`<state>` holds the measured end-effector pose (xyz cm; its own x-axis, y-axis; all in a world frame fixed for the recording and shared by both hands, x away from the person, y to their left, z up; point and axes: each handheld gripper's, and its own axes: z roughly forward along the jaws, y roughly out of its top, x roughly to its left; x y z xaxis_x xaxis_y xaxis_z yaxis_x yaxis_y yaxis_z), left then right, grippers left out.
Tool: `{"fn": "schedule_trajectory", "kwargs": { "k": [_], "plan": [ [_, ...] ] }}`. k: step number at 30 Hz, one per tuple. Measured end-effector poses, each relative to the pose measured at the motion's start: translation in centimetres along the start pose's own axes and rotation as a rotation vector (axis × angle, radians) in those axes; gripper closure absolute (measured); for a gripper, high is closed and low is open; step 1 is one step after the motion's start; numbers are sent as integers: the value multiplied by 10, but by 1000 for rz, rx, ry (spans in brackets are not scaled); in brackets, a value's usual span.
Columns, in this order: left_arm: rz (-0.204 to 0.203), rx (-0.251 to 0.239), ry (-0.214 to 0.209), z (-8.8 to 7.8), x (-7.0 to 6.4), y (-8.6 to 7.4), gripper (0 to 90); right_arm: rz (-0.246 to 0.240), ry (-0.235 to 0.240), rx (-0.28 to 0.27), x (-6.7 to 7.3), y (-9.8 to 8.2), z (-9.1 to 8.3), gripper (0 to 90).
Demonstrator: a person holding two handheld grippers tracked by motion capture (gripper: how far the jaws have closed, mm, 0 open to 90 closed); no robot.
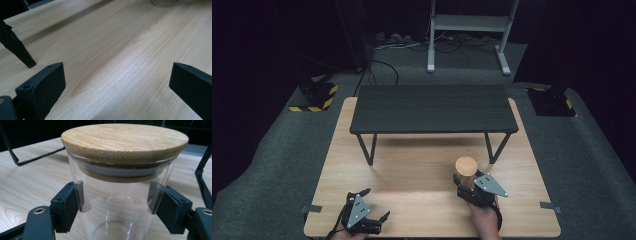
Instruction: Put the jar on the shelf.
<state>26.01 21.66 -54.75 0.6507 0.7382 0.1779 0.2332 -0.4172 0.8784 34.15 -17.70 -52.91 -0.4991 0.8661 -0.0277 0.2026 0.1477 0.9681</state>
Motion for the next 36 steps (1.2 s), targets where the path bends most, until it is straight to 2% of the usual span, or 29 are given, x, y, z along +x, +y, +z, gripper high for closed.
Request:
{"fn": "schedule_trajectory", "kwargs": {
  "k": [19, 23, 36],
  "plan": [
    [5, 6, -5, 0, 0, 0, 10, -35, 12, -104, 0, 39, -41, 259],
    [6, 6, -8, 0, 0, 0, 10, -46, 19, -131, 3, 50, -52, 259],
    [6, 7, -13, 0, 0, 0, 10, -77, 40, -195, 11, 76, -71, 259]
  ]
}}
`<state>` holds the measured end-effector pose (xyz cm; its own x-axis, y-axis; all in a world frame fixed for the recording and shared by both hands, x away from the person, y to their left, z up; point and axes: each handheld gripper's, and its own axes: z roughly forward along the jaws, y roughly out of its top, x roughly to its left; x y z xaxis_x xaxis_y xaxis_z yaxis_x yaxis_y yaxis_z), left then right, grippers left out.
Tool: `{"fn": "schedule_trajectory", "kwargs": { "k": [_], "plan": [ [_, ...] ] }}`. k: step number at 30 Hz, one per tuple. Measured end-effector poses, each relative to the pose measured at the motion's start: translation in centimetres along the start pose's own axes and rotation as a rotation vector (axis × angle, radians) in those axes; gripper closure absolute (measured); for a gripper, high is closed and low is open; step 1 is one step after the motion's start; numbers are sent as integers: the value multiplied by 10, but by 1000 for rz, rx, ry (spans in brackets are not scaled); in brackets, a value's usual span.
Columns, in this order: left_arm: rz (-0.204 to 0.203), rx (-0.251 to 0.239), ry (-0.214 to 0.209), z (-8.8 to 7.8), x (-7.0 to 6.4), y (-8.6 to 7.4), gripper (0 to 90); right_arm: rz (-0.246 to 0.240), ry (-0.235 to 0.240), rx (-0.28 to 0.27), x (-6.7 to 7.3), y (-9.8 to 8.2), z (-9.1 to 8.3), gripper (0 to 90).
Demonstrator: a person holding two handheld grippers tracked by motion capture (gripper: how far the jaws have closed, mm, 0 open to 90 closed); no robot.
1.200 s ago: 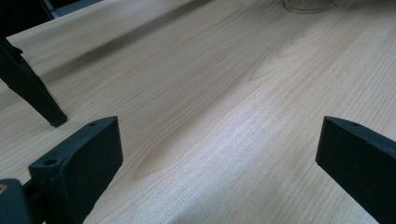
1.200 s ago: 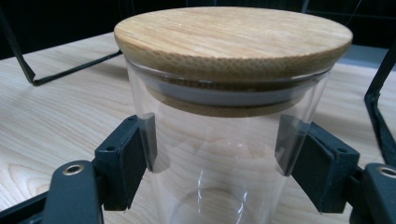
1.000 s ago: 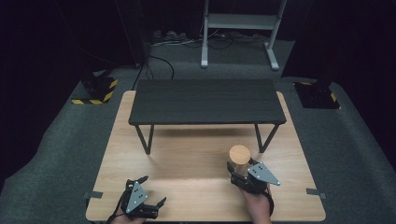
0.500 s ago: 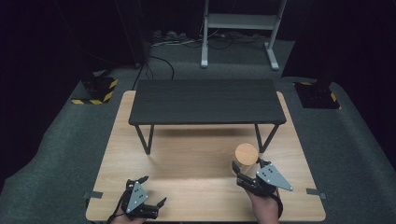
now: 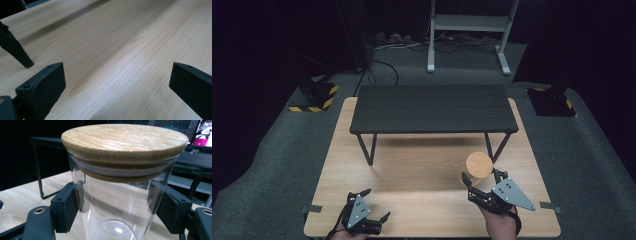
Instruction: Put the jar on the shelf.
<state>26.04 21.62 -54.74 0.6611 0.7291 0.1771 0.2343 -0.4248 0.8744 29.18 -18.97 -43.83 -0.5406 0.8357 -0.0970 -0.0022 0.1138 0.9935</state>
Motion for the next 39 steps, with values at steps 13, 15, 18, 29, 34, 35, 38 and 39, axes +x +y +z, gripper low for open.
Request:
{"fn": "schedule_trajectory", "kwargs": {
  "k": [13, 15, 18, 29, 34, 35, 38, 39],
  "plan": [
    [-1, -1, -2, 0, 0, 0, 10, -12, 7, -41, 1, 22, -2, 259],
    [-1, -1, -3, 0, 0, 0, 10, -11, 7, -45, 1, 25, -2, 259],
    [-3, -2, -3, 0, 0, 0, 10, -12, 10, -50, 0, 28, 0, 259],
    [-9, -5, -13, 0, 1, 0, 10, -14, 10, -71, -3, 43, 10, 259],
    [-12, -5, -16, 0, 1, 0, 10, -15, 7, -84, -5, 50, 15, 259],
    [-12, -4, -16, 0, 1, 0, 10, -15, 6, -87, -5, 51, 16, 259],
    [-7, -3, -18, 0, 1, 0, 10, -16, 2, -96, -7, 56, 20, 259],
    [-6, -1, -18, 0, 1, 0, 10, -16, 2, -96, -7, 56, 20, 259]
  ]
}}
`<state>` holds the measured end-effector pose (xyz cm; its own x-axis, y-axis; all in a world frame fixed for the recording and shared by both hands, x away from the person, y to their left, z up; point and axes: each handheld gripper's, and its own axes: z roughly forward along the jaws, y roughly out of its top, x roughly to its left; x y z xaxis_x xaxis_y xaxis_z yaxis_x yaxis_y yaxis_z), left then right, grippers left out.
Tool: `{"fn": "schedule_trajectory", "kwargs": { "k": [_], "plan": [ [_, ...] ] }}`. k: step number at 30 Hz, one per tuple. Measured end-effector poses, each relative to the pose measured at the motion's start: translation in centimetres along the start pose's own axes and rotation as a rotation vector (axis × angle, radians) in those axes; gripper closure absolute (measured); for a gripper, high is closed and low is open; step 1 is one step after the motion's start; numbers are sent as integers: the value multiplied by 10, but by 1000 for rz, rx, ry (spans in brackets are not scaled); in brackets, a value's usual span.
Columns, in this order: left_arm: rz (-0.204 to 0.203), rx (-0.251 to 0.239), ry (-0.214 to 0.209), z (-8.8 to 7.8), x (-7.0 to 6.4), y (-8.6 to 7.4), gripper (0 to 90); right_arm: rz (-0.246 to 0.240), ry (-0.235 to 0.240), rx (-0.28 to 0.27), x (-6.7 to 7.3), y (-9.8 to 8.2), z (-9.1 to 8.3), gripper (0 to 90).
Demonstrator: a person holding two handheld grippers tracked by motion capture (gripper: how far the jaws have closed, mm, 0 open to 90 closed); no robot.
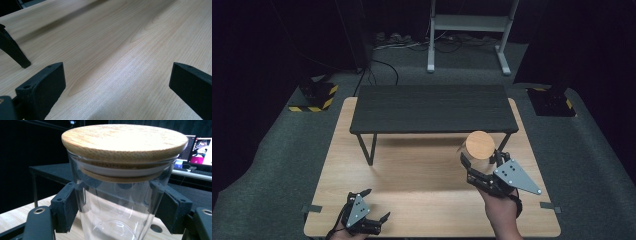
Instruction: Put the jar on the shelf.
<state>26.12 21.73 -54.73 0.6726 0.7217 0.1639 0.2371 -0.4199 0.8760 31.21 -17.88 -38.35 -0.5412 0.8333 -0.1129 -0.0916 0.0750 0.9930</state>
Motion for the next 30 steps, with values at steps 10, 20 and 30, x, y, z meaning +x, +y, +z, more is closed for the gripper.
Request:
{"fn": "schedule_trajectory", "kwargs": {
  "k": [10, 20, 30],
  "plan": [
    [6, 2, -5, 0, -1, 0, 10, 0, -21, -31, -6, 12, 13, 259],
    [8, 2, -8, 0, -1, 0, 10, -3, -39, -51, -11, 21, 22, 259],
    [10, 3, -10, 0, -1, 0, 10, -18, -57, -57, -16, 29, 33, 259]
  ]
}}
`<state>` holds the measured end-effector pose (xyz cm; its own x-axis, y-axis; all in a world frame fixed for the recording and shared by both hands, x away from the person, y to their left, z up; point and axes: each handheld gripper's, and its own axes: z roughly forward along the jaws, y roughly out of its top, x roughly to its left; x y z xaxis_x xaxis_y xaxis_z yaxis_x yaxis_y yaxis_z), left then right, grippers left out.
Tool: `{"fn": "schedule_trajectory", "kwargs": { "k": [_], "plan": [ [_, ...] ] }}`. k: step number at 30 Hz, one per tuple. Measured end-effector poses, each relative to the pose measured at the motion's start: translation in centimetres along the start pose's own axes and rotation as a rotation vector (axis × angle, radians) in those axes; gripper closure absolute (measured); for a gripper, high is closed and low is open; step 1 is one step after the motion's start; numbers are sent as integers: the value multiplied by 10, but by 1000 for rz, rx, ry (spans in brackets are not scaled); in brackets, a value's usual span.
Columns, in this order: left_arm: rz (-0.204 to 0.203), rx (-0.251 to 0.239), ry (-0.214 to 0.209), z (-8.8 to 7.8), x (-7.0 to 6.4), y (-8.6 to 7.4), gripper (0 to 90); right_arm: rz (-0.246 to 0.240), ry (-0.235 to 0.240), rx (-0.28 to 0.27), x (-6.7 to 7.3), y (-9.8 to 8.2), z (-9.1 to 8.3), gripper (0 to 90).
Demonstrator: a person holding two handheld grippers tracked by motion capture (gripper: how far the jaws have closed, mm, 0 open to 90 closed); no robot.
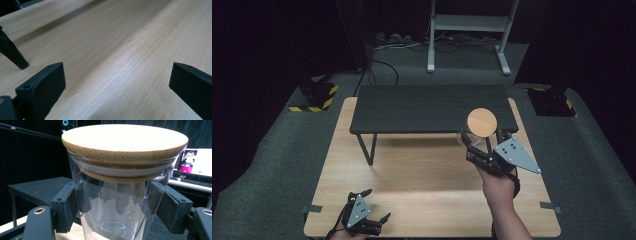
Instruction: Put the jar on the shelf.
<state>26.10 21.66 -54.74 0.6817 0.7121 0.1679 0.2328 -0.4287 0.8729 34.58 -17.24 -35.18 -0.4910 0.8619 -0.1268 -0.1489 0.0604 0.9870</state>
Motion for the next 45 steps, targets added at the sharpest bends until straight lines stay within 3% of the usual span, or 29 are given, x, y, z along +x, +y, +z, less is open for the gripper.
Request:
{"fn": "schedule_trajectory", "kwargs": {
  "k": [14, 45],
  "plan": [
    [1, -1, -4, 0, 0, 0, 10, -3, -19, 11, -10, 5, 19, 259],
    [-7, -15, -9, -1, 1, -1, 10, -4, -39, 58, -14, 6, 71, 259]
  ]
}}
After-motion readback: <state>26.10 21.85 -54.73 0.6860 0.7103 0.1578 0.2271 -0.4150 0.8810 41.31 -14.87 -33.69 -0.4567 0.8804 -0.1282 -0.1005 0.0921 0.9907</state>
